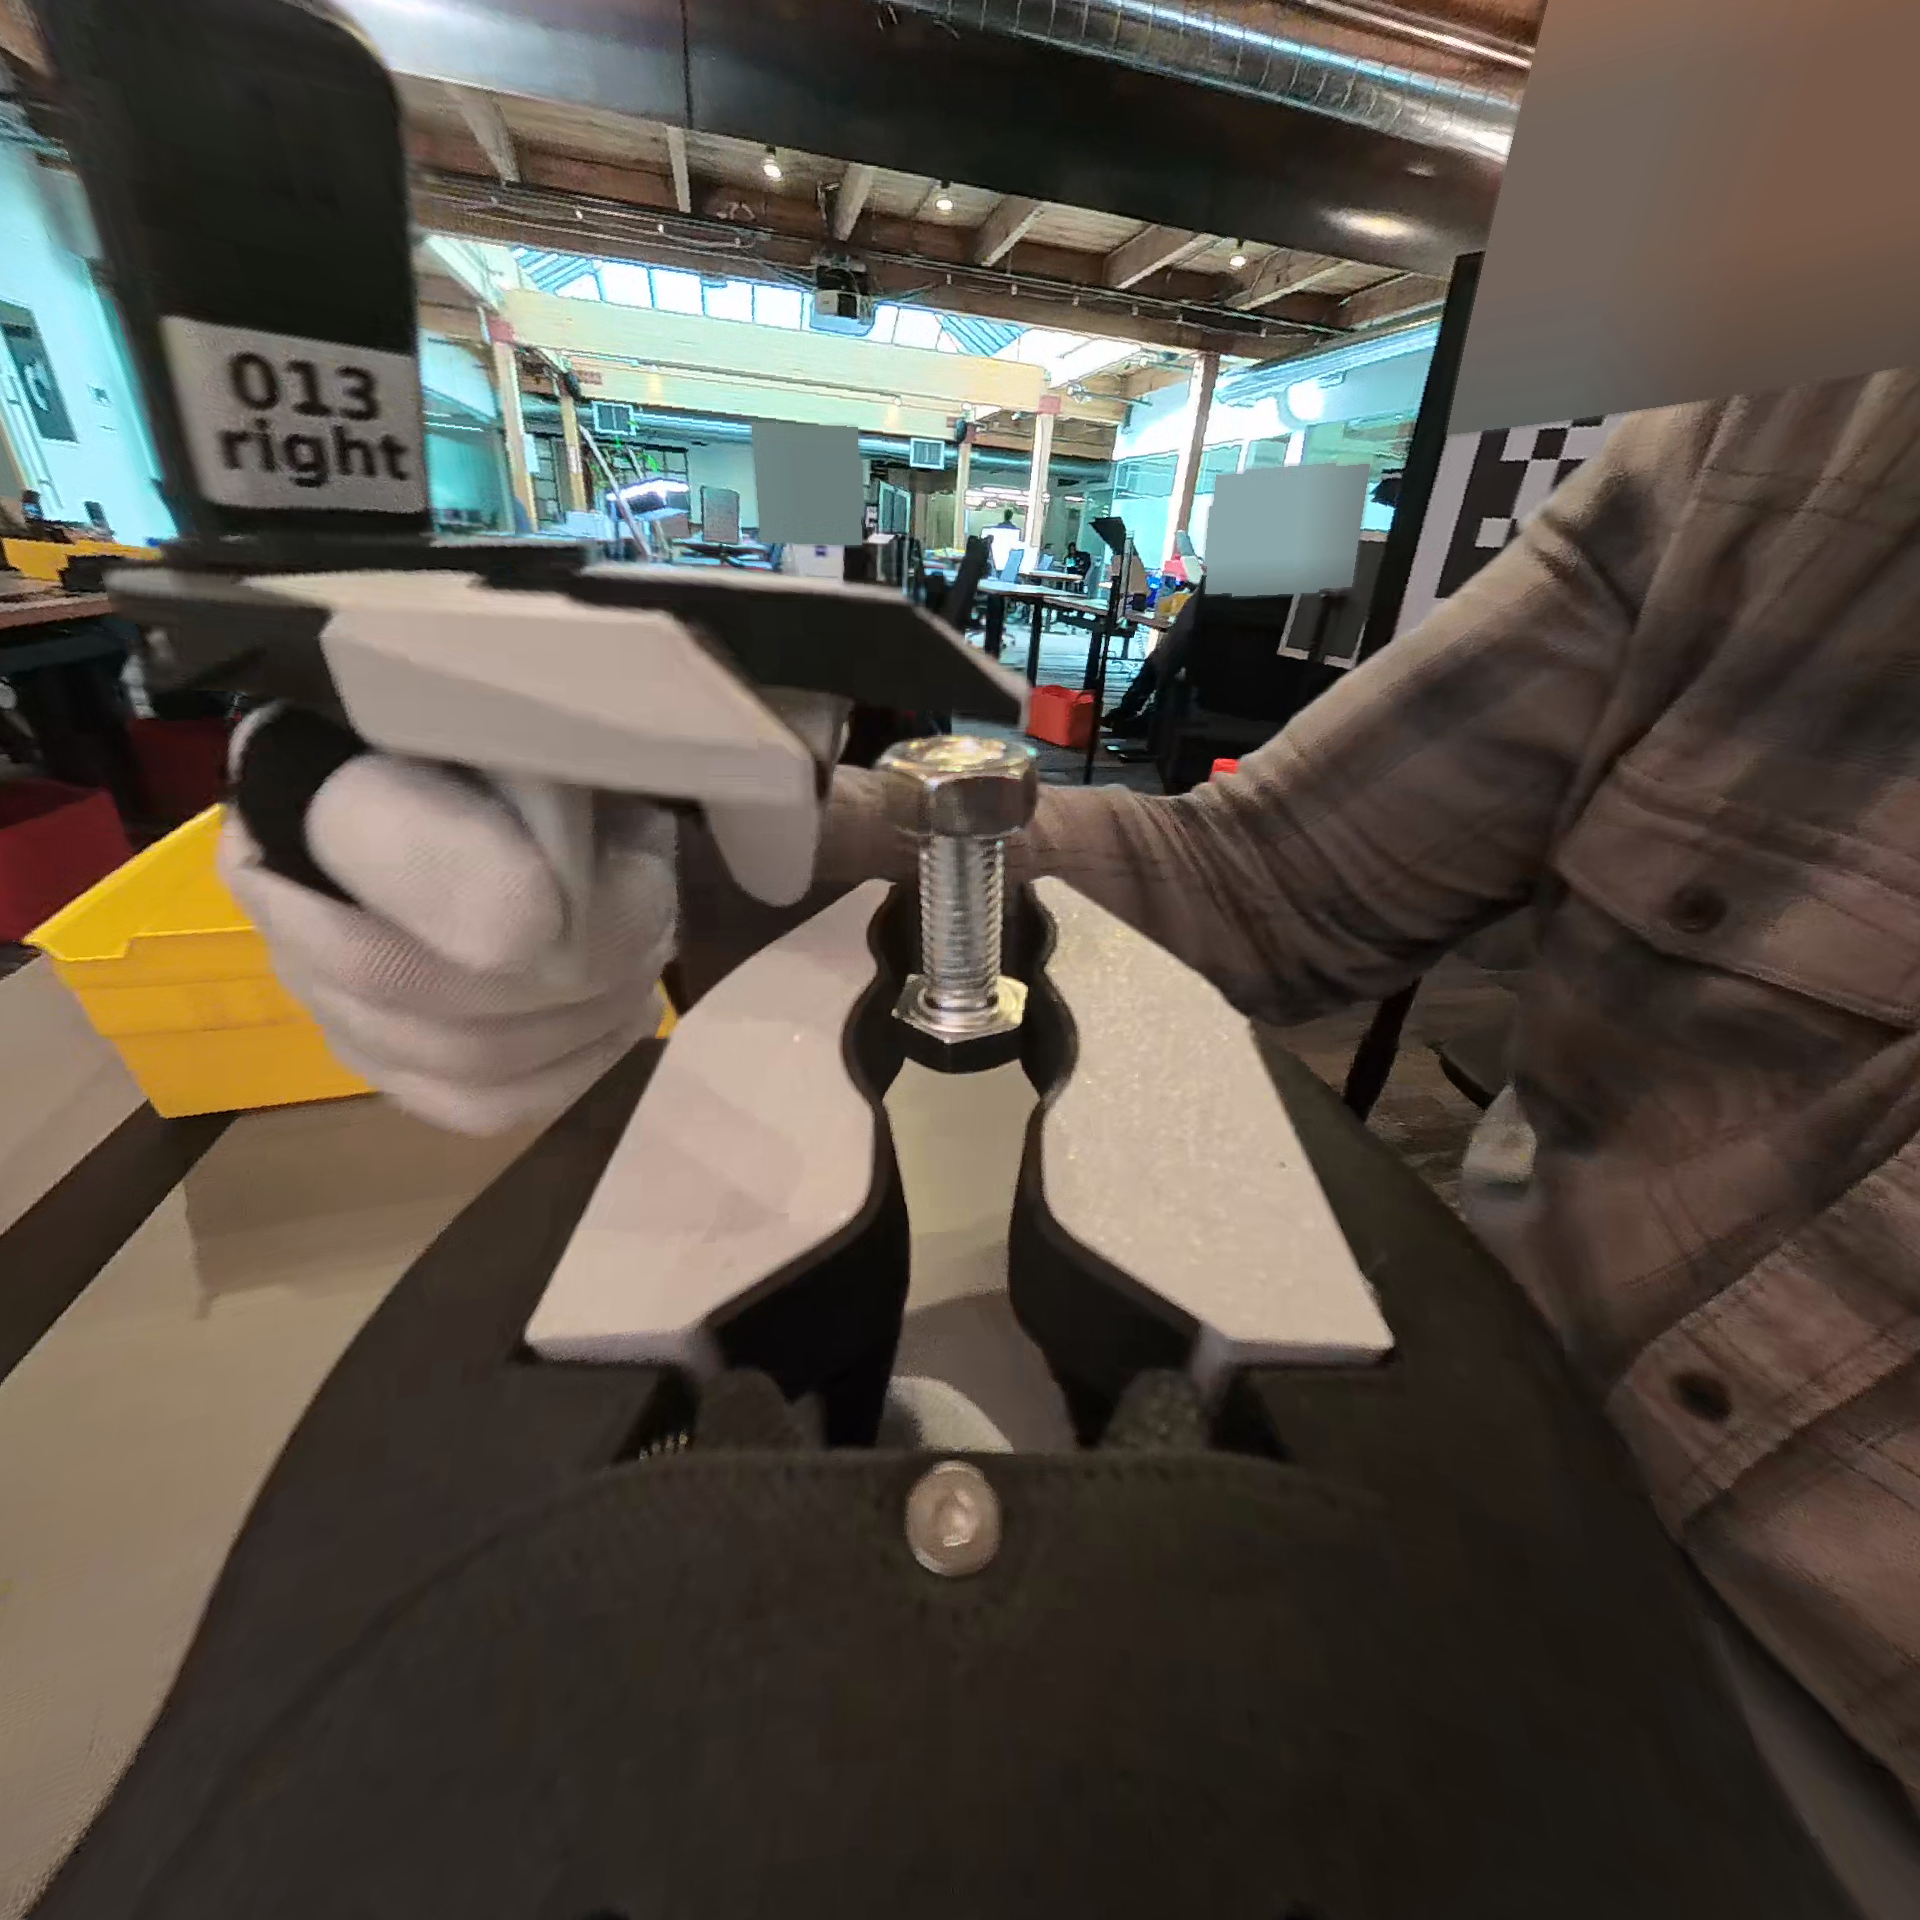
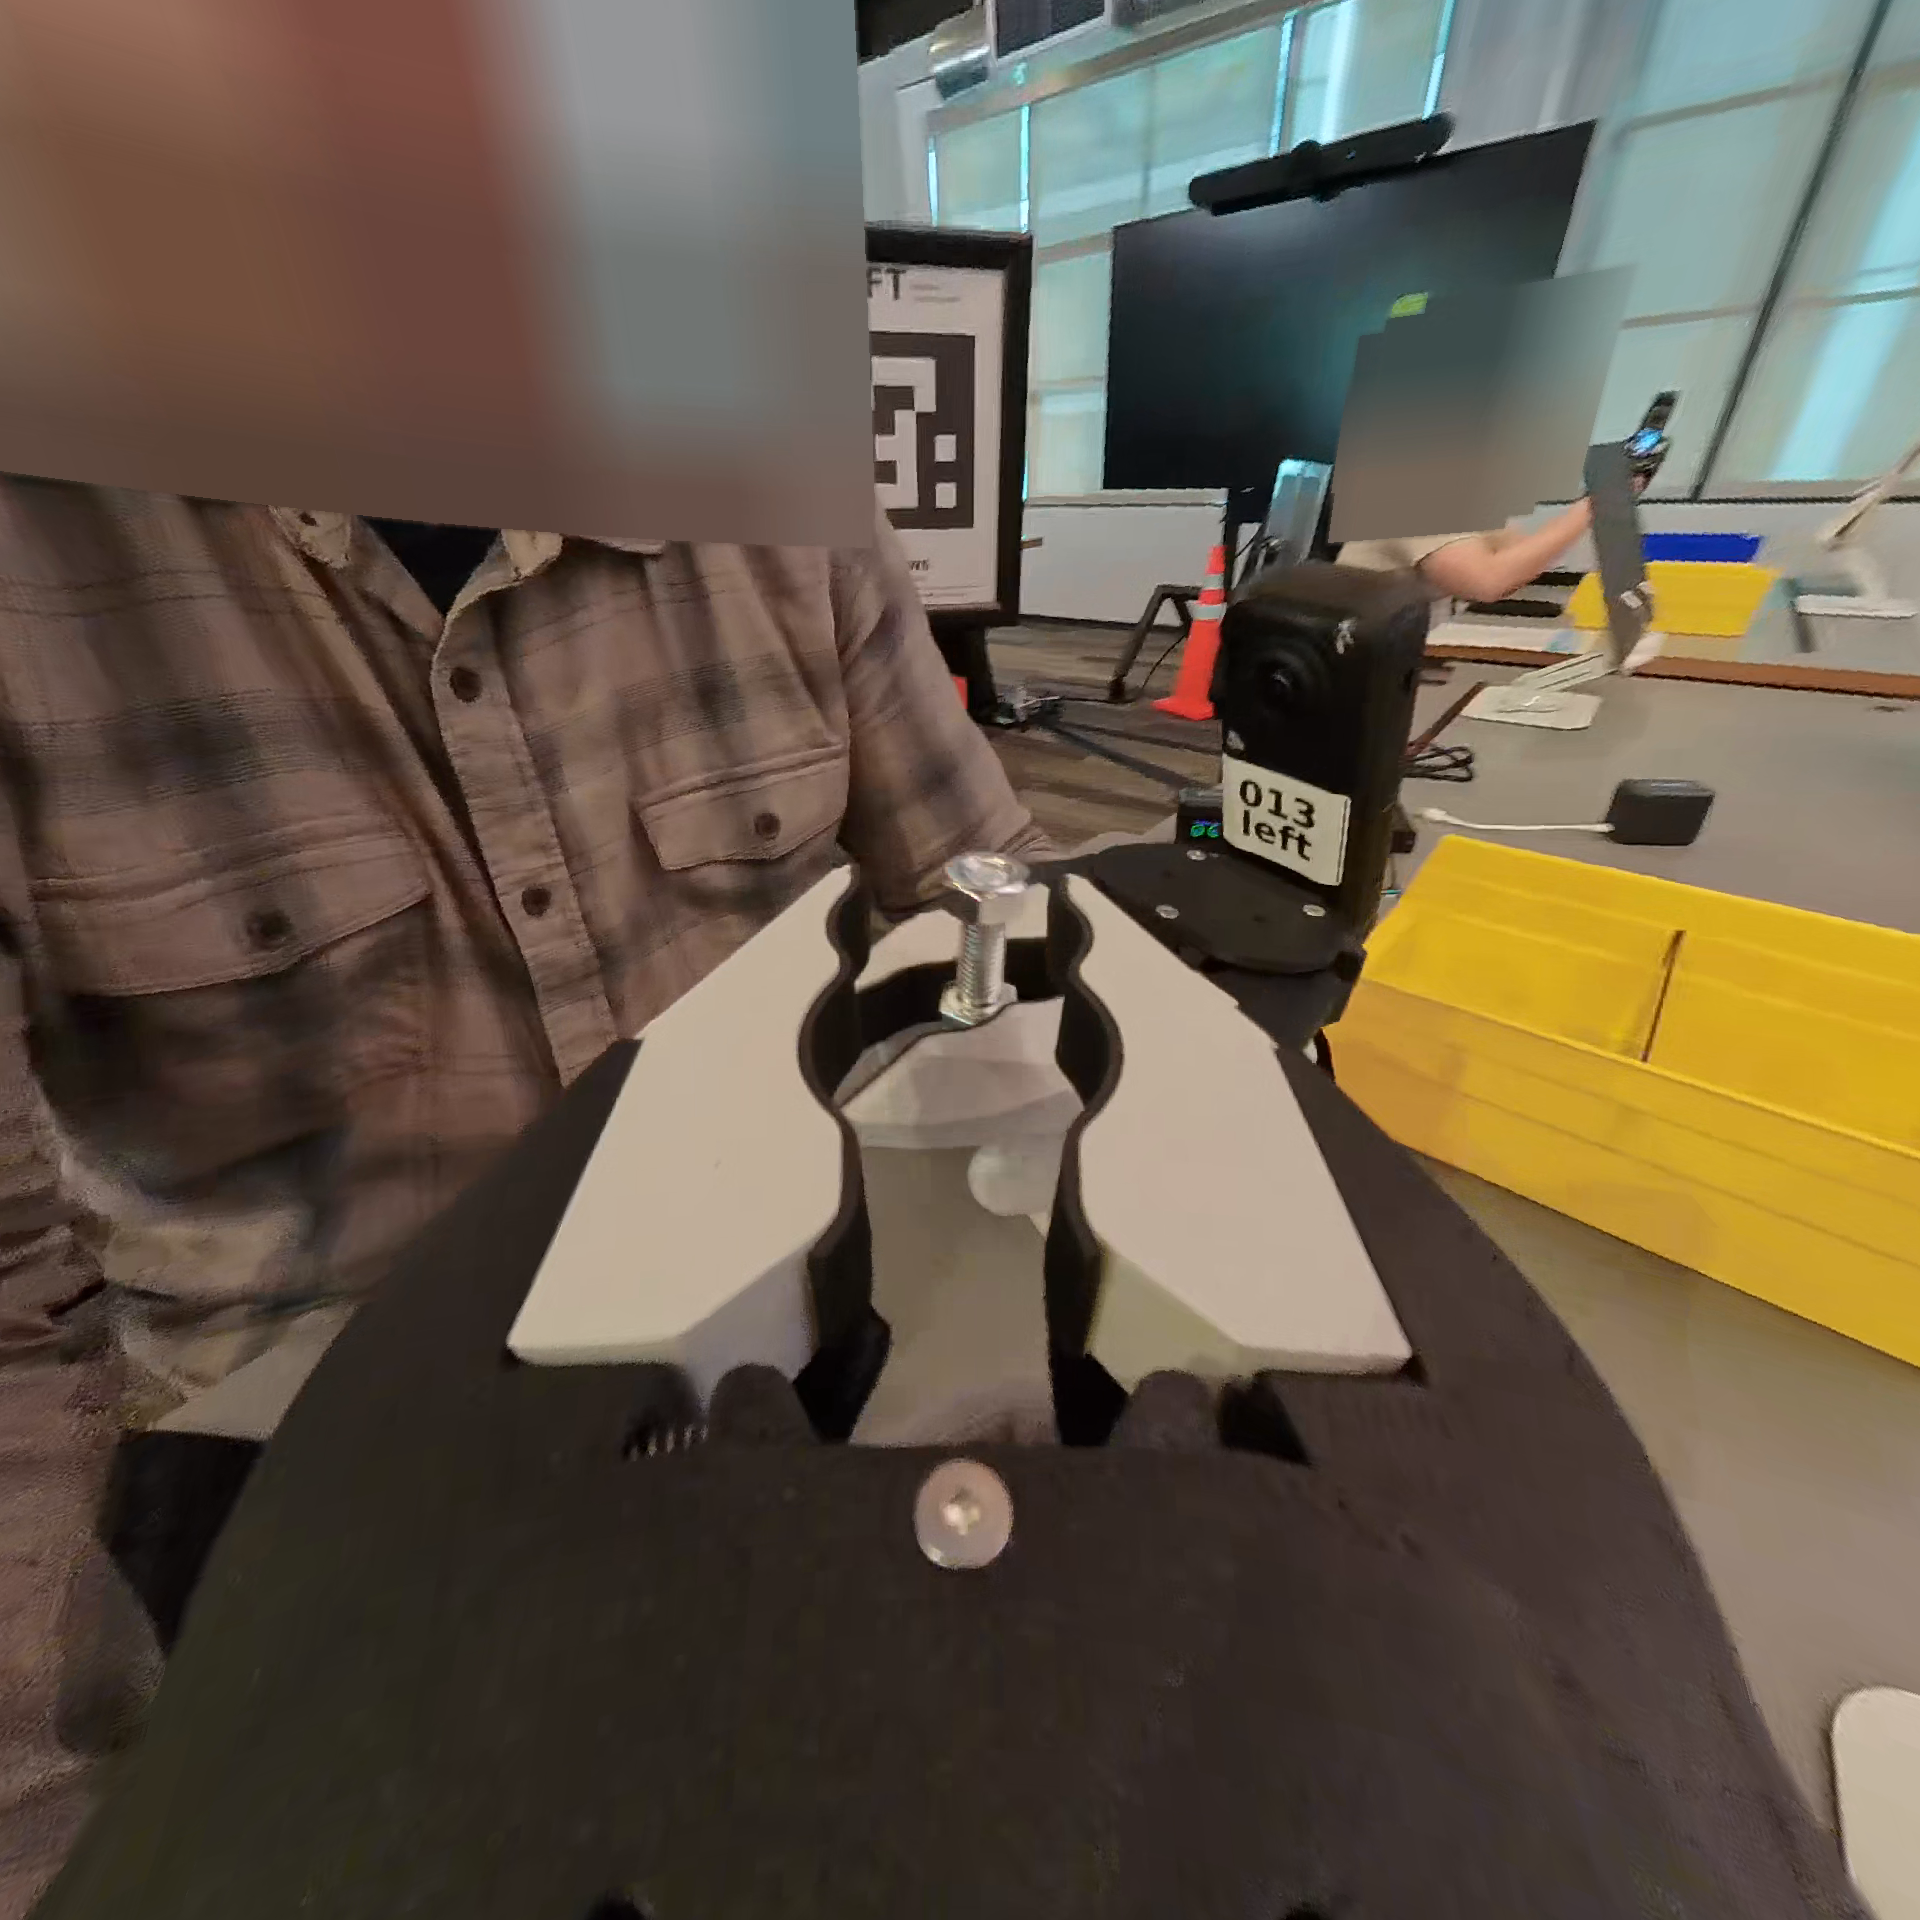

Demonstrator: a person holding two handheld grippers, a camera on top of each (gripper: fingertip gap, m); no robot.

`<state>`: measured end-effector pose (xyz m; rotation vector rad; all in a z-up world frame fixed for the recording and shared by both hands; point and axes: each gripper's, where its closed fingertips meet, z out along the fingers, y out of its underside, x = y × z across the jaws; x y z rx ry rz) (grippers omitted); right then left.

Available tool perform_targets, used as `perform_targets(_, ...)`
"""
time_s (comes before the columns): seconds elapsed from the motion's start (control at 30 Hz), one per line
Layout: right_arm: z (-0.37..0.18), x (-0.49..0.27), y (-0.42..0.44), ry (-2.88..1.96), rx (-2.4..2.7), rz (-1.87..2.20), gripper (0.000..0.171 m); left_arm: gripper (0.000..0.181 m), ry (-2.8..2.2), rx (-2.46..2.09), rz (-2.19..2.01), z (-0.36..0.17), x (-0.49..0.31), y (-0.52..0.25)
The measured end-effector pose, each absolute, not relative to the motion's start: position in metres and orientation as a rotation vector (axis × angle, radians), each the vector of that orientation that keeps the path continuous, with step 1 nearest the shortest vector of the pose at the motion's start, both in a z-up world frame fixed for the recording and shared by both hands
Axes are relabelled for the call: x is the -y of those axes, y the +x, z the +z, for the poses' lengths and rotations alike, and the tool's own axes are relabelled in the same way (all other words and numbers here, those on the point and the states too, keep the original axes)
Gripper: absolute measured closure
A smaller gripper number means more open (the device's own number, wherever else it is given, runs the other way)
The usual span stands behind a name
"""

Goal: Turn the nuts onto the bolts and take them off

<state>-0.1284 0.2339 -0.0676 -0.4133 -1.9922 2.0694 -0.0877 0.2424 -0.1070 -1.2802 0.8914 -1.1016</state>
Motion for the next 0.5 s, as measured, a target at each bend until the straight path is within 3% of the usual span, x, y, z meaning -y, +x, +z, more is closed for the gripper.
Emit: perform_targets(0.5, -0.081, -0.226, -0.135, -0.19, 2.069, 2.235, 0.154, 0.162, -1.29, -0.914, -1.131, -0.116, -0.243, -0.089)
